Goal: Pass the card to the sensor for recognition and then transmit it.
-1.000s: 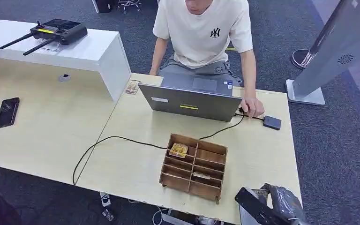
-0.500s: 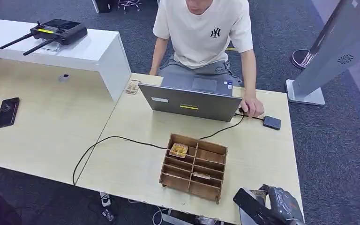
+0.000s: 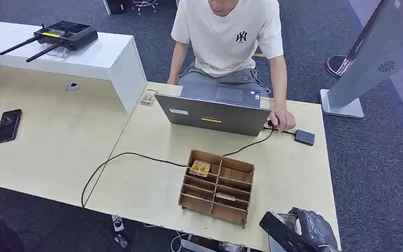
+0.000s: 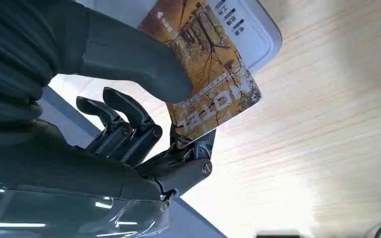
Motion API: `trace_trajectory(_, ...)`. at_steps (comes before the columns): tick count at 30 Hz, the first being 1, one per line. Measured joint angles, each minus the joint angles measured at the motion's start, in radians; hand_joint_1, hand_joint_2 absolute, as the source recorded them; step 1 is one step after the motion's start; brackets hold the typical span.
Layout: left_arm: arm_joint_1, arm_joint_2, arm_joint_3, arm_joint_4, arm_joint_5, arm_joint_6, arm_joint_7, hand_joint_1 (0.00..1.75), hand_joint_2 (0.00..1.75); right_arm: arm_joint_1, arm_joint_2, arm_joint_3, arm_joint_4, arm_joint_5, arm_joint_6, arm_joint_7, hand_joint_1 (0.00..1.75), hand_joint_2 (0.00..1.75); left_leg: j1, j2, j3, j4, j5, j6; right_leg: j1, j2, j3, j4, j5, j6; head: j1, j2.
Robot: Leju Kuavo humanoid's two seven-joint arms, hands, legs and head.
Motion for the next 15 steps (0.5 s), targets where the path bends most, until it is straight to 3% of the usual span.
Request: trace_trajectory(15, -0.001, 0.0, 0.0, 0.0, -0.003, 0.0, 0.001, 0.0, 0.0, -0.005, 0.011, 0.021, 0.034, -0.011, -0.001, 0.009, 1.75, 1.75, 0.0, 0.0, 0.0, 0.0, 0.0, 0.0, 0.0, 0.0, 0.0, 0.0, 0.0, 0.0, 0.0, 0.0)
